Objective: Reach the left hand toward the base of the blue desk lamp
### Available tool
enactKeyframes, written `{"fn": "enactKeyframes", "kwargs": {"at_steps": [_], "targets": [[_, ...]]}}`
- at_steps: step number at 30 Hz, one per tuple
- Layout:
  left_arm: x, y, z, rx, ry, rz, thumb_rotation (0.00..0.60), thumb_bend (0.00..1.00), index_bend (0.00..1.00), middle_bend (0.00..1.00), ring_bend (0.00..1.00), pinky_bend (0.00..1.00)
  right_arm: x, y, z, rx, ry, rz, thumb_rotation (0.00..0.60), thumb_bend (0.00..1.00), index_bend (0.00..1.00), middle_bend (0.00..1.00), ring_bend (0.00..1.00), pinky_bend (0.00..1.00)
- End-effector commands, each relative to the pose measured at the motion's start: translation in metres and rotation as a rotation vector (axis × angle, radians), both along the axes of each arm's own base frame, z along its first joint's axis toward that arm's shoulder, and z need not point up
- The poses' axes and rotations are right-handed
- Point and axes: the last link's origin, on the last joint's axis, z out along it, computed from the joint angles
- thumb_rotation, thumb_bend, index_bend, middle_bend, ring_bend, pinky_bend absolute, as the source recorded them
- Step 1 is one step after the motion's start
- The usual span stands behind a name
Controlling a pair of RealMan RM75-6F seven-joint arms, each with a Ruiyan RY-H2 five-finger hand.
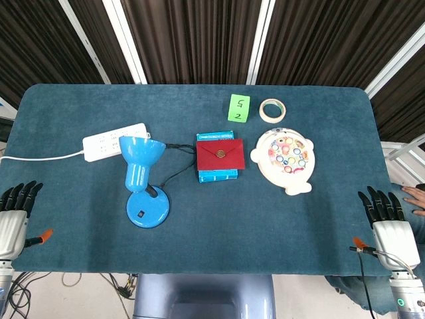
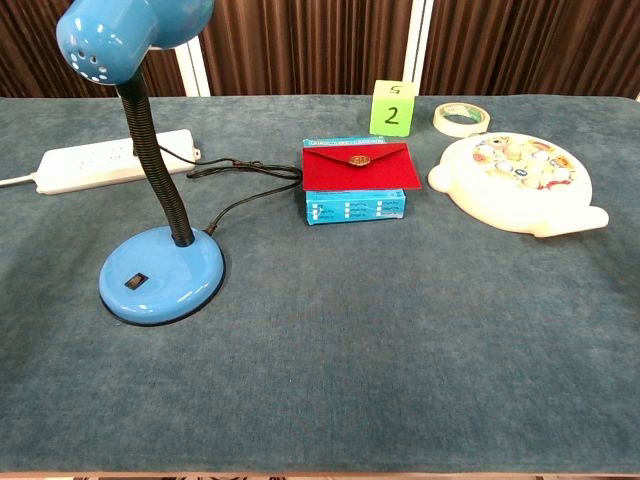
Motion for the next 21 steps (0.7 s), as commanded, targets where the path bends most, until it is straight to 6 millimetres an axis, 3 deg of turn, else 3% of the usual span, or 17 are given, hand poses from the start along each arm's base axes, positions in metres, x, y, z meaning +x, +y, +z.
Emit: {"fn": "enactKeyframes", "kwargs": {"at_steps": [1,21], "targets": [[0.0001,-0.0001,-0.0003,-0.002,0.0,0.0,0.6,0.12,0.08,0.04,0.03,0.07,-0.0001,0.0001,0.0,0.0,-0.001,-0.002,0.6,0.13,0.07,0.02,0.04,0.0],[0.0005,-0.0008,-0.0001,-0.006,0.004,0.001,0.6,0.12,0.06,0.04,0.03,0.07,-0.0002,0.0001,0.0,0.0,0.0,-0.006,0.6,0.13,0.07,0.02,0.04,0.0]]}}
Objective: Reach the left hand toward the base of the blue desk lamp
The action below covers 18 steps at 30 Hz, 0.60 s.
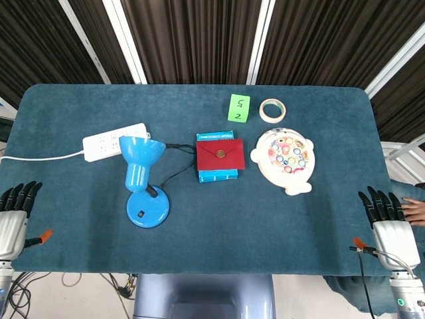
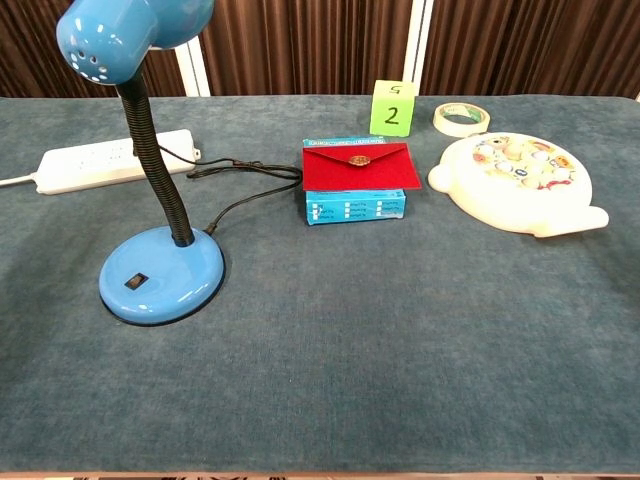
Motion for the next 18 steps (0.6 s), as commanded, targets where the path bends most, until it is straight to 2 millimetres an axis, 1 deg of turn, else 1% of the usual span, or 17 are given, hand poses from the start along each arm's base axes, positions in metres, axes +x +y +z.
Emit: {"fn": "enactKeyframes", "kwargs": {"at_steps": [1,5,6,7,8,10,12,13,16,18], "targets": [[0.0,0.0,0.0,-0.003,0.001,0.0,0.6,0.12,0.06,0.04,0.03,0.07,0.0,0.0,0.0,-0.001,0.0,0.0,0.6,0.13,0.07,0.02,0.04,0.0],[0.0,0.001,-0.001,-0.008,0.005,0.0,0.6,0.13,0.05,0.05,0.03,0.07,0.0,0.0,0.0,-0.003,-0.001,-0.004,0.6,0.13,0.07,0.02,0.04,0.0],[0.0,0.001,-0.001,-0.009,0.006,0.0,0.6,0.14,0.05,0.08,0.04,0.09,0.0,0.0,0.0,-0.003,-0.001,-0.005,0.6,0.13,0.07,0.02,0.04,0.0],[0.0,0.001,-0.002,-0.011,0.009,-0.004,0.6,0.15,0.05,0.12,0.07,0.12,0.0,0.0,0.0,-0.003,-0.001,-0.005,0.6,0.13,0.07,0.02,0.04,0.0],[0.001,0.002,-0.002,-0.013,0.011,-0.012,0.6,0.17,0.06,0.17,0.11,0.16,0.0,0.0,0.0,-0.003,0.0,-0.004,0.6,0.13,0.07,0.02,0.04,0.0],[0.004,0.004,-0.003,-0.013,0.02,-0.043,0.6,0.25,0.09,0.36,0.3,0.37,0.0,0.0,0.0,-0.002,0.001,-0.004,0.6,0.13,0.07,0.02,0.04,0.0],[0.007,0.005,-0.006,-0.02,0.027,-0.089,0.6,0.34,0.12,0.47,0.43,0.53,0.0,0.0,0.0,-0.003,0.002,-0.007,0.6,0.13,0.07,0.02,0.04,0.0],[0.01,0.005,-0.01,-0.038,0.023,-0.119,0.6,0.38,0.13,0.52,0.49,0.59,0.0,0.0,0.0,-0.003,0.001,-0.007,0.6,0.13,0.07,0.02,0.04,0.0],[0.015,0.005,-0.025,-0.116,-0.001,-0.186,0.6,0.43,0.15,0.63,0.58,0.68,0.0,0.0,0.0,-0.004,0.002,-0.007,0.6,0.13,0.07,0.02,0.04,0.0],[0.016,0.003,-0.037,-0.184,0.014,-0.203,0.6,0.46,0.15,0.67,0.63,0.72,0.0,0.001,0.0,-0.006,0.003,-0.007,0.6,0.13,0.07,0.02,0.04,0.0]]}}
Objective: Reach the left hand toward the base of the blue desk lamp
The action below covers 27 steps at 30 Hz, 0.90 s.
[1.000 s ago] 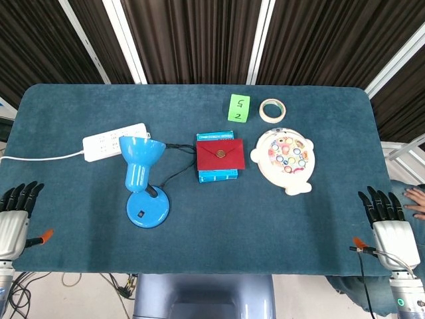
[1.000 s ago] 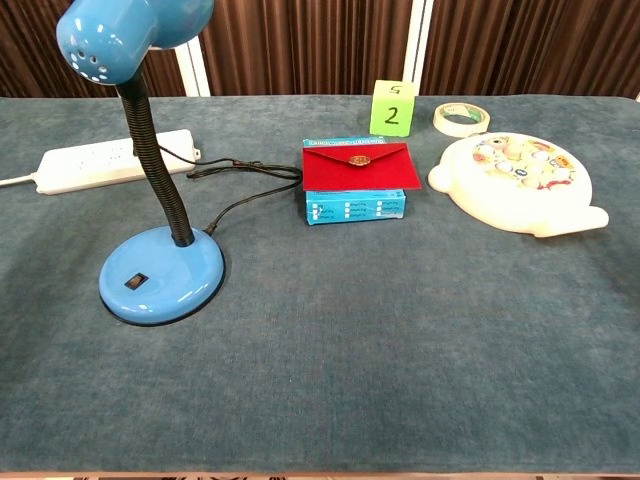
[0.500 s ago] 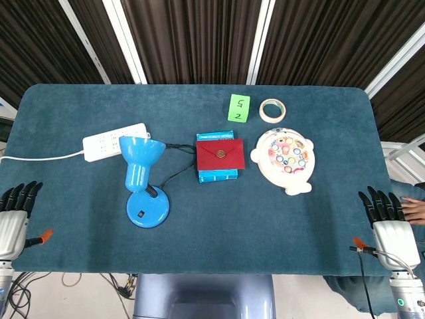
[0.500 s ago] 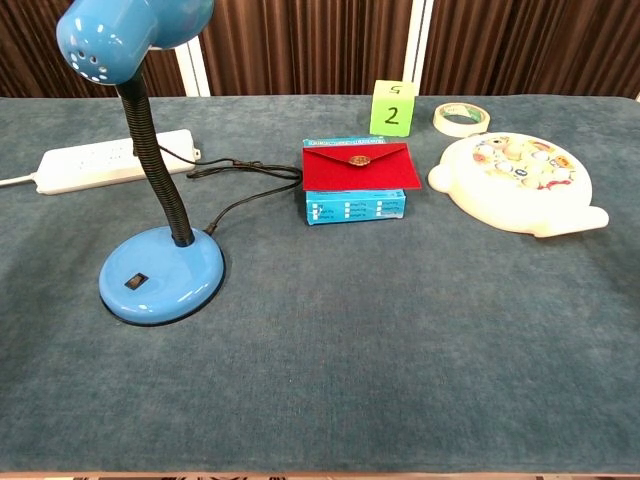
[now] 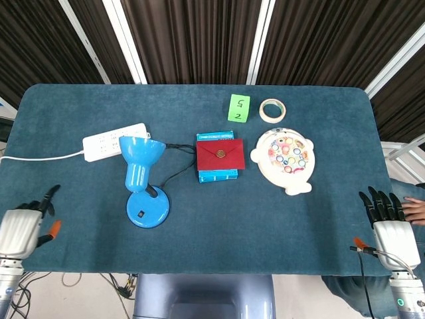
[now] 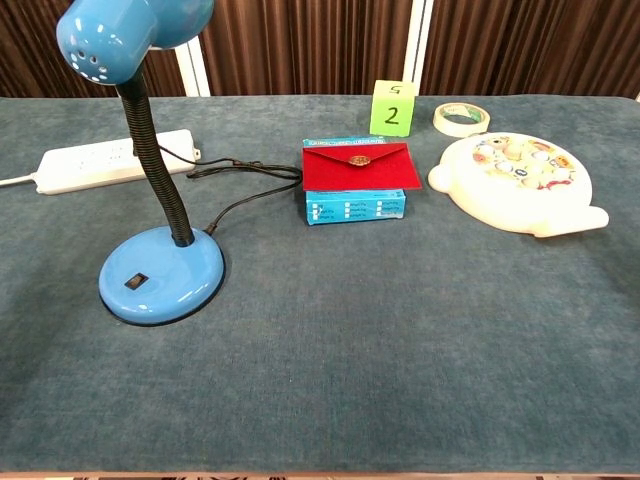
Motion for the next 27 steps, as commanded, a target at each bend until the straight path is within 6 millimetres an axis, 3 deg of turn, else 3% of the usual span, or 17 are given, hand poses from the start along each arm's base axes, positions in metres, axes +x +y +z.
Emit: {"fn": "enactKeyframes", "kwargs": {"at_steps": [1,13,27], "targets": [[0.003,-0.002,-0.028,-0.15,0.021,-0.057,0.6,0.47,0.15,0.69,0.65,0.74,0.0,0.0,0.0,-0.002,0.002,0.0,0.6,0.13,0.07,0.02,0.04,0.0],[0.016,0.012,-0.096,-0.389,0.147,-0.079,0.6,0.5,0.09,0.72,0.68,0.77,-0.001,0.0,0.0,-0.006,0.007,-0.004,0.6,0.13,0.07,0.02,0.04,0.0],[0.027,0.022,-0.129,-0.454,0.209,-0.053,0.6,0.5,0.08,0.72,0.68,0.77,-0.001,0.0,0.0,-0.008,0.008,-0.01,0.6,0.13,0.07,0.02,0.04,0.0]]}}
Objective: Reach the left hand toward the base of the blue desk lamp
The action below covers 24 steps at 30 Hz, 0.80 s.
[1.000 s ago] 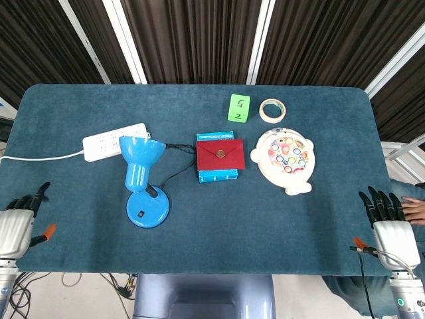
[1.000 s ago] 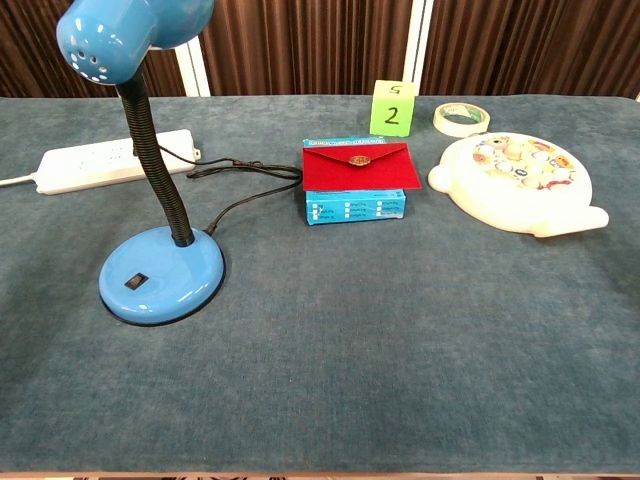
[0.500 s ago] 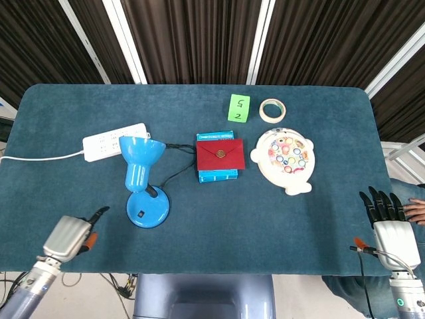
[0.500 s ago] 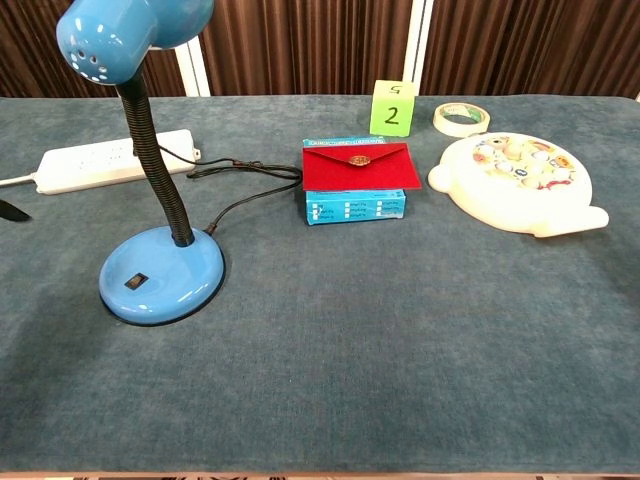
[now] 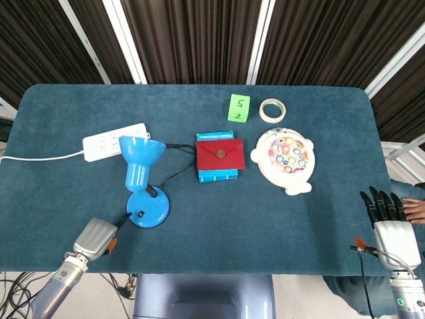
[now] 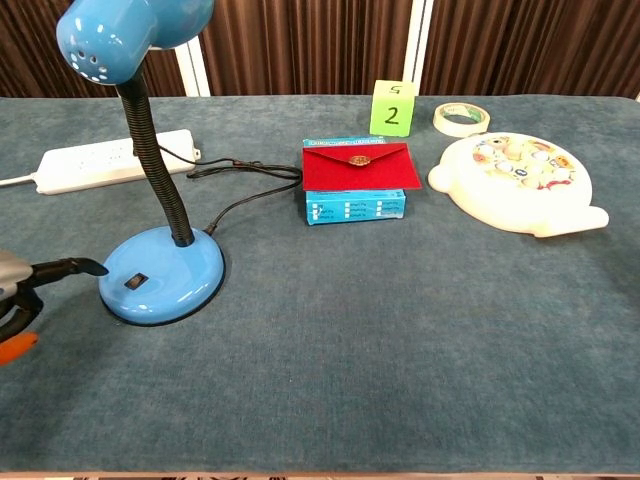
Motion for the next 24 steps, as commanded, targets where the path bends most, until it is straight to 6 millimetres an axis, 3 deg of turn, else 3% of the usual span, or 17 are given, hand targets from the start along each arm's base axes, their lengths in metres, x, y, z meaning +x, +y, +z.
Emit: {"fn": "enactKeyframes", "kwargs": {"at_steps": [1,24], "targets": [[0.002,0.003,-0.006,-0.012,0.008,-0.003,0.6,0.5,0.08,0.72,0.68,0.77,0.0,0.0,0.0,0.0,0.0,-0.001,0.6,0.13,0.07,0.02,0.04,0.0],[0.013,0.006,-0.019,-0.025,0.013,-0.037,0.6,0.49,0.07,0.72,0.68,0.78,0.0,0.0,0.0,0.0,0.002,-0.007,0.6,0.13,0.07,0.02,0.04,0.0]]}}
